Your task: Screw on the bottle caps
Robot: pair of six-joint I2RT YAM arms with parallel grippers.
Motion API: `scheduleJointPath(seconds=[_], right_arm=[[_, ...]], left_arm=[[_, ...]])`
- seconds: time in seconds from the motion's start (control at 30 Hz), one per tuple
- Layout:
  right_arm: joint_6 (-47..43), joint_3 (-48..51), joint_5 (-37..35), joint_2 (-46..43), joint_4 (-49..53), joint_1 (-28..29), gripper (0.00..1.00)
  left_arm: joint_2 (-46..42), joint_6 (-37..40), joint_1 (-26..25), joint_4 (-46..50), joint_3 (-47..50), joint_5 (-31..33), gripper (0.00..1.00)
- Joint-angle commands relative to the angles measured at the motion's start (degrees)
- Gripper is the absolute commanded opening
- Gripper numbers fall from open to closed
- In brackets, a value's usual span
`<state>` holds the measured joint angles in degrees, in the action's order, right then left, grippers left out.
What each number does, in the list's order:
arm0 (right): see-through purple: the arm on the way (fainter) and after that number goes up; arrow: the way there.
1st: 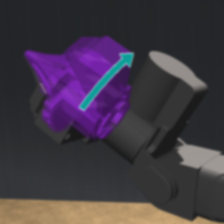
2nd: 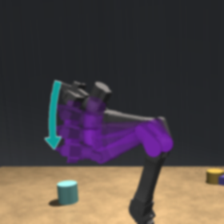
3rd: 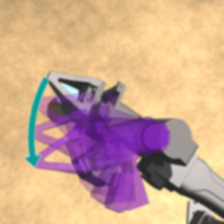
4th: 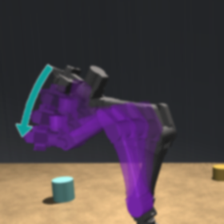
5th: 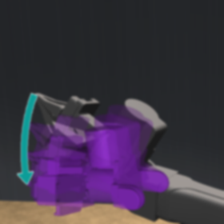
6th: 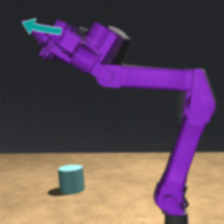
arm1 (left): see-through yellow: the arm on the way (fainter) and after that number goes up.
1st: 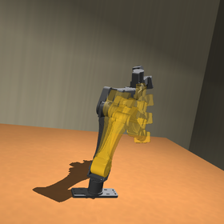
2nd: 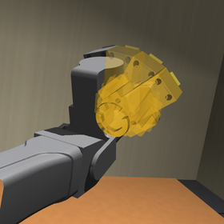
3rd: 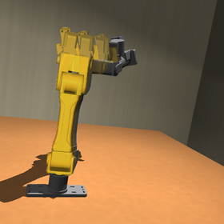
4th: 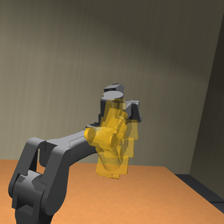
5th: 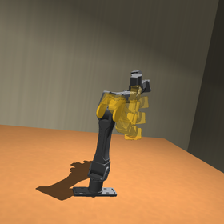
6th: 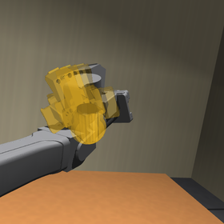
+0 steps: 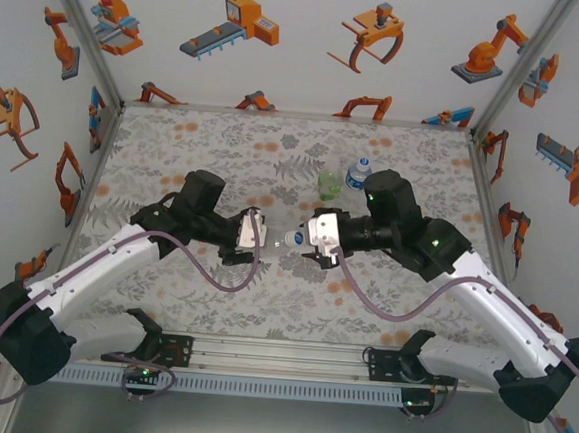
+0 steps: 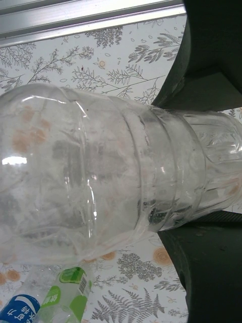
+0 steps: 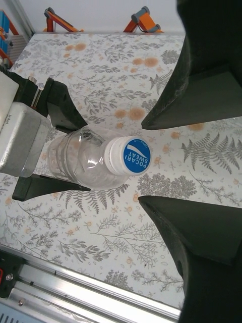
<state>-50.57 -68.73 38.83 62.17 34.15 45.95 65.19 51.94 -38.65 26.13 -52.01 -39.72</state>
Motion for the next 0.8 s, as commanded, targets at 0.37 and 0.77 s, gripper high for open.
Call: scheduleJointPath(seconds=[0.37, 0.77], right_arm=[[-3.1, -0.3, 3.4, 1.6, -2.5, 0.7, 0.43], [15.5, 2.3, 0.6, 1.4, -10.2, 0.9, 0.15]], left_arm=[[-1.0, 1.4, -0.3, 0.2, 0.1, -1.8, 0.00], [-0.9, -0.1, -0.2, -0.5, -0.3, -0.6, 0.00]])
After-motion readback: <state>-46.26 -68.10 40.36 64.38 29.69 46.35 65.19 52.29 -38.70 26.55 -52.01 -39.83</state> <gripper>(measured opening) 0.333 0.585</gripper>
